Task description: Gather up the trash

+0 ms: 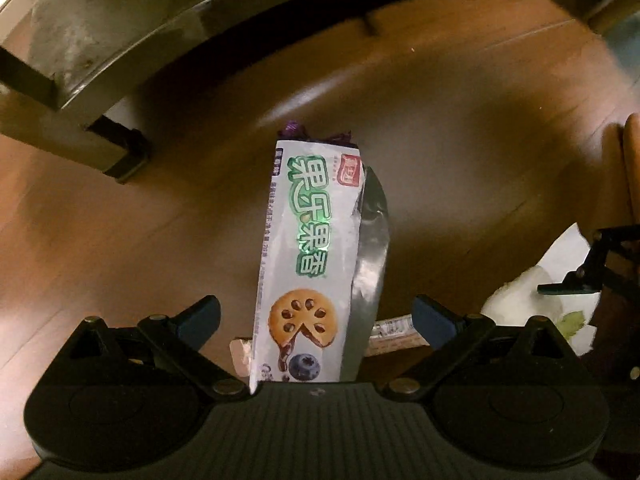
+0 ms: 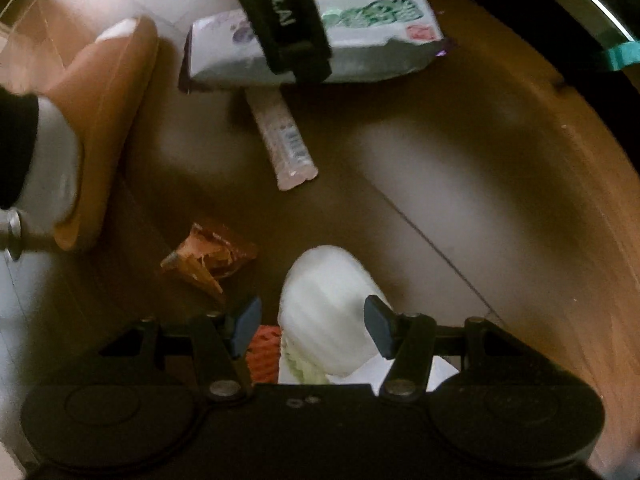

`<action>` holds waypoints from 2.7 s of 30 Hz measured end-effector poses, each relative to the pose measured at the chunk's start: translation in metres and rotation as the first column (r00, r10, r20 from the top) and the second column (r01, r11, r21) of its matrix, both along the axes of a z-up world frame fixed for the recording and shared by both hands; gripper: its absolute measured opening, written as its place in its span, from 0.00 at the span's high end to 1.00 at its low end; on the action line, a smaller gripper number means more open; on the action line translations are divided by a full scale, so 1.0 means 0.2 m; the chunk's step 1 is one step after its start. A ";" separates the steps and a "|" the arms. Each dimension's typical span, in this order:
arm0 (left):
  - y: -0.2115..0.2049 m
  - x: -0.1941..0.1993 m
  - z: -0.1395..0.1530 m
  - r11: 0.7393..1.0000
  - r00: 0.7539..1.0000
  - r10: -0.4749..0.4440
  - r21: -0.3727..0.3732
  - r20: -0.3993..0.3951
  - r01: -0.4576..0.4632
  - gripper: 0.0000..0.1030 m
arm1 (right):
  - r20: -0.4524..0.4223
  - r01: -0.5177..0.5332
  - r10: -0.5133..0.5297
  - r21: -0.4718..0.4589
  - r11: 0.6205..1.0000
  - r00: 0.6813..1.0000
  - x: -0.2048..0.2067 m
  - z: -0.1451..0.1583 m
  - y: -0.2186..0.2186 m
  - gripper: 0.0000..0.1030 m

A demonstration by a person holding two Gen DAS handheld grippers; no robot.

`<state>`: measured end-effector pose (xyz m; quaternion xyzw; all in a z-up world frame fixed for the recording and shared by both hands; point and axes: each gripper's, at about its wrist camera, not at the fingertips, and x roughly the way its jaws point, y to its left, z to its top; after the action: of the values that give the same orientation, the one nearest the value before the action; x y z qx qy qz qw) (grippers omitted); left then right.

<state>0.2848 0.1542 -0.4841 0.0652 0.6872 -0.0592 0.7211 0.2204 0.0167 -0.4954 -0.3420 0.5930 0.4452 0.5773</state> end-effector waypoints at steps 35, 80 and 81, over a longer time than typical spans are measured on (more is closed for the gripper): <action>0.21 0.10 -0.20 0.967 0.966 0.241 -0.067 -0.090 -0.247 0.58 | -0.009 0.208 -0.208 0.033 0.978 0.978 0.31 -0.01 -0.05 0.44; -0.45 -0.37 2.45 0.982 0.742 0.179 -0.159 0.646 -0.098 0.58 | 0.343 0.389 -0.659 0.595 0.704 0.669 0.02 2.63 -0.83 0.80; -0.49 -0.37 2.52 0.983 0.730 0.173 -0.157 0.662 -0.090 0.58 | 0.354 0.394 -0.675 0.602 0.694 0.647 0.01 2.68 -0.87 0.95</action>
<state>0.2104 0.0560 0.0191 -0.0082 0.3789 -0.0196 0.9252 0.2230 -0.1574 0.0403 -0.1052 0.3483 0.2588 0.8948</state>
